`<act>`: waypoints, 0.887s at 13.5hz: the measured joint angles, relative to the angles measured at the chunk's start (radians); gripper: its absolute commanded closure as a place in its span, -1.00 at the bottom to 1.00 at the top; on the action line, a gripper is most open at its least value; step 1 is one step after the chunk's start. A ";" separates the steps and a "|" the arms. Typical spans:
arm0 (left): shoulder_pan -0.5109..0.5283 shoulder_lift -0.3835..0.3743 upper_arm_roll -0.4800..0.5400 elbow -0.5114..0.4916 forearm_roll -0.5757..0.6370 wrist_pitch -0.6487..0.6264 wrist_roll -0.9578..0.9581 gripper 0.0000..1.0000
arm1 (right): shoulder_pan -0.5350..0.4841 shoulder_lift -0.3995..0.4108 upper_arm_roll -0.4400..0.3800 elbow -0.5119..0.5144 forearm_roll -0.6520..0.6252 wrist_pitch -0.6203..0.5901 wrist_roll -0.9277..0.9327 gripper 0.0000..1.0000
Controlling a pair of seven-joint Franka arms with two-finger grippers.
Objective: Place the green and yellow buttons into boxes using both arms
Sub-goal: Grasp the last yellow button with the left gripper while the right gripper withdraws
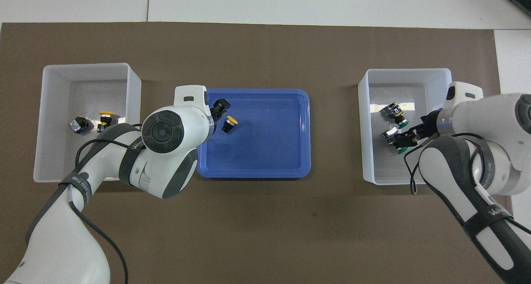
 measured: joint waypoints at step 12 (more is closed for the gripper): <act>-0.016 0.097 0.002 -0.001 0.000 0.156 -0.114 -0.57 | 0.092 -0.056 0.015 0.331 -0.092 -0.450 0.652 -1.00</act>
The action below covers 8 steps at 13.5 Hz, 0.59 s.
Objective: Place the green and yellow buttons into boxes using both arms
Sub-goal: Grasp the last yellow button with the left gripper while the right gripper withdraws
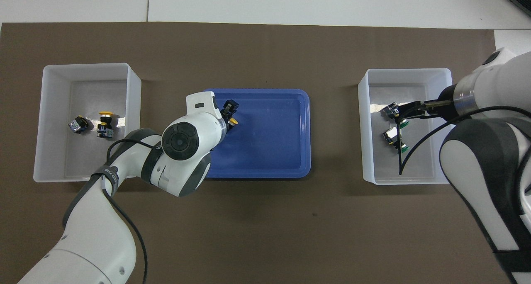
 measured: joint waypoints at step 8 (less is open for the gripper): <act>-0.011 -0.001 0.000 -0.005 0.000 0.002 -0.001 0.65 | -0.041 -0.048 -0.016 0.239 0.000 -0.349 0.015 -1.00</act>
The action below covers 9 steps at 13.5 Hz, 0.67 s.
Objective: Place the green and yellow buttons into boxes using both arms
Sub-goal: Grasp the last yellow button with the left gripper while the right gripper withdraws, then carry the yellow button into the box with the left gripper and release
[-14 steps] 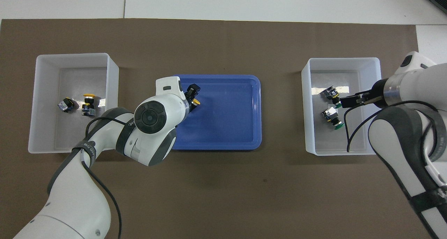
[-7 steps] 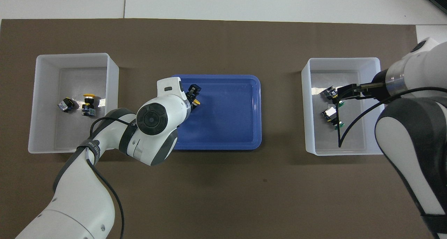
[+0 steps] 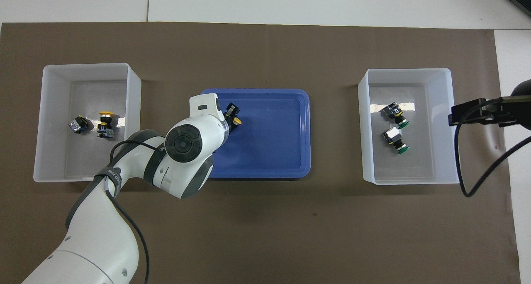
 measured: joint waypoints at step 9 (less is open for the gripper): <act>0.041 -0.006 0.018 0.156 0.001 -0.270 0.092 0.82 | -0.009 -0.003 0.005 -0.010 0.000 -0.003 0.000 -1.00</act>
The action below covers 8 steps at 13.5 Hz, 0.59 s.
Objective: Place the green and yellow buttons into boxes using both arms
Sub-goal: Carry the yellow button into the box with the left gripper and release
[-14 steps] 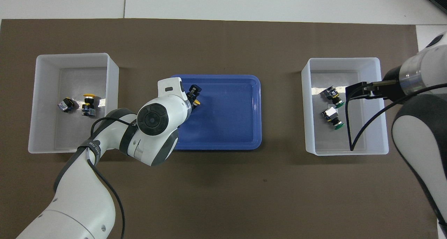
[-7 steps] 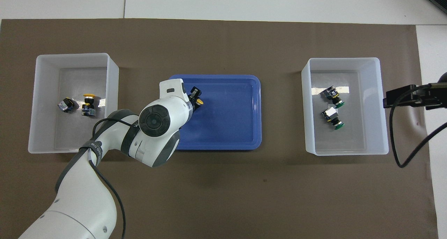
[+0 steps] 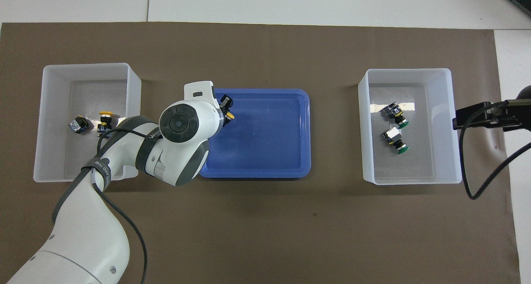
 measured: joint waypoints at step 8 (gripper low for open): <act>0.294 -0.058 -0.004 0.213 -0.071 -0.404 0.585 0.84 | 0.000 0.000 0.000 0.000 0.000 0.000 0.000 -1.00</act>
